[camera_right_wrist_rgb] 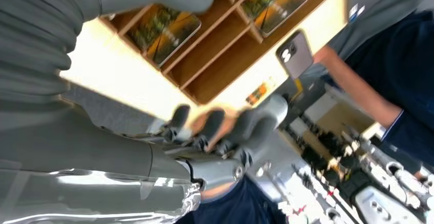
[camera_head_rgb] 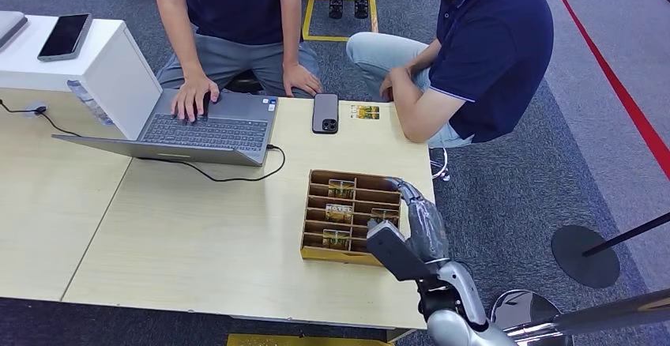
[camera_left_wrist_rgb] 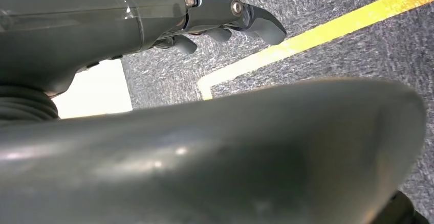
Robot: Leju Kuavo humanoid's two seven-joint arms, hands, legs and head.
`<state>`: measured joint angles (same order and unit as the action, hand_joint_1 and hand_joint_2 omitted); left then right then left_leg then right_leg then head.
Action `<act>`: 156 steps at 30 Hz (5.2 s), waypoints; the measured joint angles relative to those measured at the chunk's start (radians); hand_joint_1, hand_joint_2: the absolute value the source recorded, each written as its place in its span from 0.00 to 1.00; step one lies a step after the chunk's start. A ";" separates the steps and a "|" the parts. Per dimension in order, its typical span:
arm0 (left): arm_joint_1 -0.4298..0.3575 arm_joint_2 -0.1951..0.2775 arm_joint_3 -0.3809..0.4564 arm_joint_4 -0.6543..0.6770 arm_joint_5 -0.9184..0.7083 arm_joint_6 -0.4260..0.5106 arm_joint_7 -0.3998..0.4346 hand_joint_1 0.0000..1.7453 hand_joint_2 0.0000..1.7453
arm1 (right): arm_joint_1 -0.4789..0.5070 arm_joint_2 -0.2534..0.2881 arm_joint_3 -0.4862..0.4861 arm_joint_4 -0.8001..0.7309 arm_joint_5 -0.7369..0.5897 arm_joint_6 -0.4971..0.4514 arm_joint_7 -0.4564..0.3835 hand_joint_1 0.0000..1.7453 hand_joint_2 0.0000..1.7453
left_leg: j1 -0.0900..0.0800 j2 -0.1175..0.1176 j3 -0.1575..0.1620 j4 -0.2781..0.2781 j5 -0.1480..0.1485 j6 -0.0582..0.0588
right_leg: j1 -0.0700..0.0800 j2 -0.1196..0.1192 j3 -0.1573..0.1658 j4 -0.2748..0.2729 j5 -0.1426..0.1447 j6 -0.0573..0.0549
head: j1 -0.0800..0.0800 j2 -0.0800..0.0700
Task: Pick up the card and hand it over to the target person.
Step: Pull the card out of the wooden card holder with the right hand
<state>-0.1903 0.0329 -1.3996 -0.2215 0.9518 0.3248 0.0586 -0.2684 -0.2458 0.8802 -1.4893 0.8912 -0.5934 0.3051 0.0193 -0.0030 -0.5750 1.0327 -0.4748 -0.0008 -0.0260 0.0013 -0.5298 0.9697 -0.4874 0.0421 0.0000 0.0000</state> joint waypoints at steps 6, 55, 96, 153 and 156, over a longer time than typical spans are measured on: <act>-0.010 -0.005 -0.017 -0.001 -0.019 -0.005 0.017 0.00 0.00 | -0.027 0.030 0.039 0.095 0.168 0.007 0.061 0.00 1.00 | 0.000 -0.001 -0.001 0.001 0.000 -0.001 | 0.000 -0.001 -0.001 0.001 -0.001 0.001 | 0.000 0.000; -0.028 -0.007 -0.077 -0.005 -0.100 -0.020 0.053 0.00 0.00 | -0.051 -0.012 -0.037 0.166 0.199 0.019 0.185 0.38 1.00 | 0.000 -0.001 -0.002 0.001 0.000 -0.001 | 0.000 -0.001 -0.002 0.001 -0.001 0.002 | 0.000 0.000; -0.037 -0.012 -0.082 -0.006 -0.117 -0.032 0.059 0.00 0.00 | -0.060 0.040 -0.001 0.261 0.111 0.026 0.109 0.62 1.00 | 0.000 0.000 -0.002 0.001 0.000 -0.001 | 0.000 0.000 -0.001 0.001 0.000 0.001 | 0.000 0.000; -0.042 -0.012 -0.066 -0.003 -0.113 -0.021 0.048 0.00 0.00 | -0.059 0.036 0.037 0.274 0.113 0.073 0.111 0.85 1.00 | 0.000 0.000 -0.001 0.001 0.000 -0.001 | 0.000 0.000 -0.001 0.001 0.000 0.001 | 0.000 0.000; -0.042 -0.012 -0.062 -0.003 -0.110 -0.019 0.050 0.00 0.00 | -0.056 0.030 0.040 0.270 0.115 0.082 0.112 0.97 1.00 | 0.000 -0.001 -0.001 0.001 0.000 -0.001 | 0.000 -0.001 -0.001 0.001 -0.001 0.001 | 0.000 0.000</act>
<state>-0.2321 0.0208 -1.4614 -0.2244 0.8420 0.3061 0.1085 -0.3248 -0.2153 0.9200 -1.2196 1.0057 -0.5118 0.4175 0.0198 -0.0041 -0.5759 1.0336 -0.4750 -0.0016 -0.0259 0.0004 -0.5305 0.9704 -0.4879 0.0436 0.0000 0.0000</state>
